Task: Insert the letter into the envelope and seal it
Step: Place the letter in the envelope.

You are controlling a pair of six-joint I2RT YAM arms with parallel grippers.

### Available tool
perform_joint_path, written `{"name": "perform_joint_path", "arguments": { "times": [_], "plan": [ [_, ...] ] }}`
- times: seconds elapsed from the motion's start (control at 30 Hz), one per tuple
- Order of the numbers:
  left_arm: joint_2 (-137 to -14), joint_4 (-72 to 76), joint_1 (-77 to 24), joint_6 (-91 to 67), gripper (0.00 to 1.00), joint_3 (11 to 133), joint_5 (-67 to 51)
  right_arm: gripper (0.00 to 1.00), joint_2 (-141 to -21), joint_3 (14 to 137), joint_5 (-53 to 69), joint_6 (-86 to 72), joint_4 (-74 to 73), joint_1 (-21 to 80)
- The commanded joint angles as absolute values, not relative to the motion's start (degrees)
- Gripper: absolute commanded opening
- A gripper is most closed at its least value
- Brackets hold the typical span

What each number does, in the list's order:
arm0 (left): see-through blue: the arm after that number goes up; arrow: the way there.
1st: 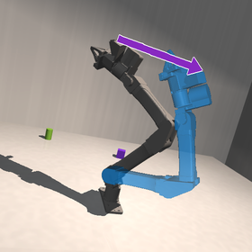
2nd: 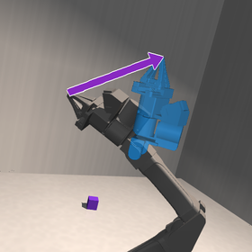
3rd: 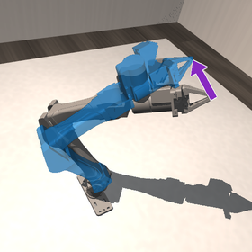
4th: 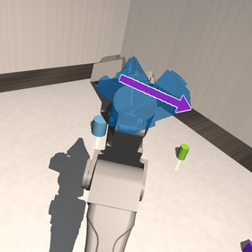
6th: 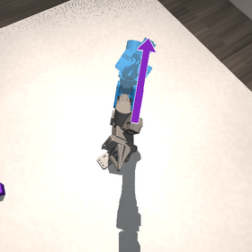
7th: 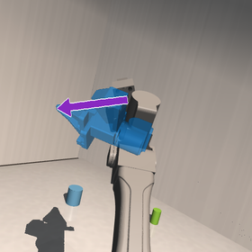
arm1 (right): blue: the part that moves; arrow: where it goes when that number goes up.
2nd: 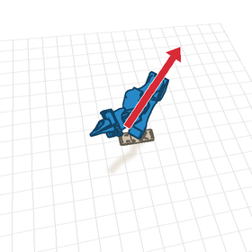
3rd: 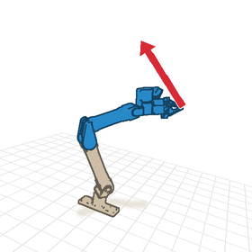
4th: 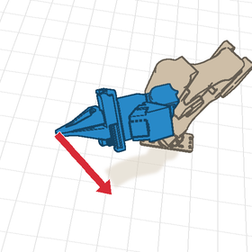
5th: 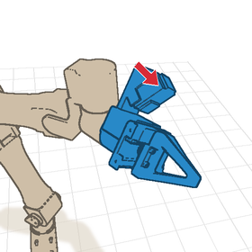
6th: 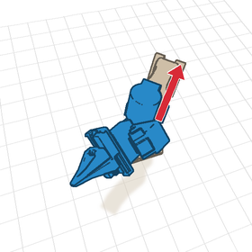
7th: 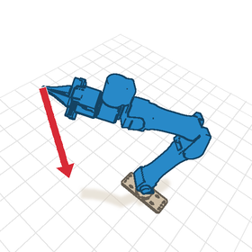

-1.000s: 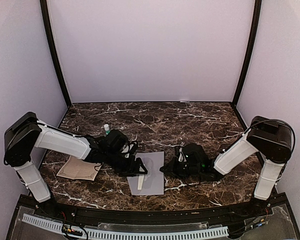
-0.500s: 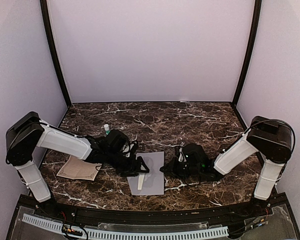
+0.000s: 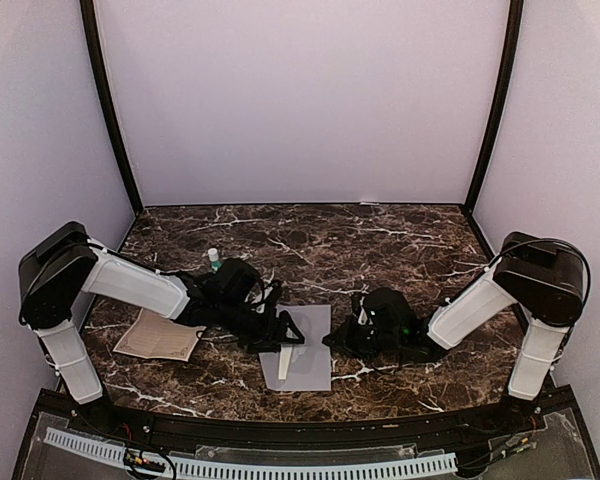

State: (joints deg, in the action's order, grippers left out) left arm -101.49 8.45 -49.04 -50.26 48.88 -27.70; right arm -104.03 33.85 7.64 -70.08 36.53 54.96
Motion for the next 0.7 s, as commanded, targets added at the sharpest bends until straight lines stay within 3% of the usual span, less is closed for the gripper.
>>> {"name": "perform_joint_path", "arguments": {
  "times": [0.0, 0.67],
  "plan": [
    [-104.43, 7.88, -50.22, -51.04, 0.72, 48.68, -28.24, 0.00, -103.62, 34.89, 8.31, -69.26, 38.42, 55.54],
    [-105.91, 9.09, -51.33, -51.93, 0.72, 51.60, -28.71, 0.00, -103.29, 34.86, 7.90, -69.48, 38.45, 55.92]
  ]
}}
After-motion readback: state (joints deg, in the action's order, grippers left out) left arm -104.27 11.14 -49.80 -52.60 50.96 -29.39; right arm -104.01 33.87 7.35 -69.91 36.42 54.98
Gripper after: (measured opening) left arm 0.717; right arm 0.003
